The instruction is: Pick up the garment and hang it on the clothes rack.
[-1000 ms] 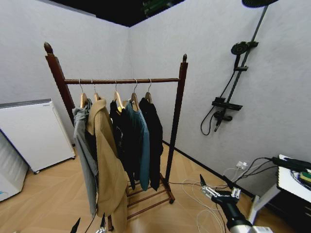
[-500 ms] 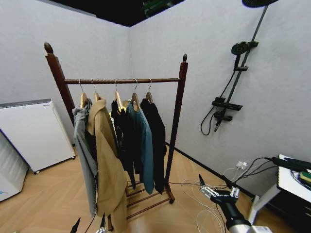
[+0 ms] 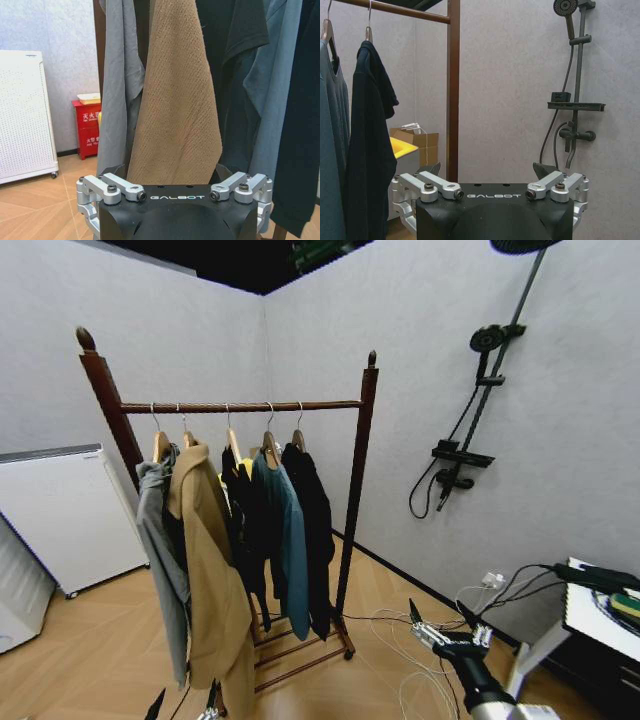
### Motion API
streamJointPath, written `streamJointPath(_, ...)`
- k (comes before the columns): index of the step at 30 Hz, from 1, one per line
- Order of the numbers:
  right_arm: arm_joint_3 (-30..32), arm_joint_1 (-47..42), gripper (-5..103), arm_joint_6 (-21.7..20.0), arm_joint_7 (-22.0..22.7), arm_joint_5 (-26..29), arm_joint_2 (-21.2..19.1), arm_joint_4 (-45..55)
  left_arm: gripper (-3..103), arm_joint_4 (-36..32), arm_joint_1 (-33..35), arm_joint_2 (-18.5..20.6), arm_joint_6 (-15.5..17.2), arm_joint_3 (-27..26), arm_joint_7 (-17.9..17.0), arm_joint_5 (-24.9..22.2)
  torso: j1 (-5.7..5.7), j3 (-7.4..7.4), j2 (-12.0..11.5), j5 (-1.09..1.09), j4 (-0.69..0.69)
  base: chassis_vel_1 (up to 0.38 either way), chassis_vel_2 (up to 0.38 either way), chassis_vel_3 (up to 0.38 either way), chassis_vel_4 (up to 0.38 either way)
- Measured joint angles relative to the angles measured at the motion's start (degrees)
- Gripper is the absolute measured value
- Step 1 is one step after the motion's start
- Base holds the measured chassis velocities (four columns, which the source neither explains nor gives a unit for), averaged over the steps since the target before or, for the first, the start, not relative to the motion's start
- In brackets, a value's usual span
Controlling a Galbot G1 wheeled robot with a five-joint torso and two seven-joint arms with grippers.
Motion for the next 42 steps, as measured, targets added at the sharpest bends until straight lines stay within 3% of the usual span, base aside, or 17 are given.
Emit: streamJointPath(42, -0.01, 0.03, 100, -0.02, -0.01, 0.05, -0.02, -0.06, 100, 0.0, 0.0, 0.0, 0.0, -0.01, 0.0, 0.0, 0.0, 0.0, 0.0, -0.01, 0.0, -0.093, -0.093, -0.099, -0.091)
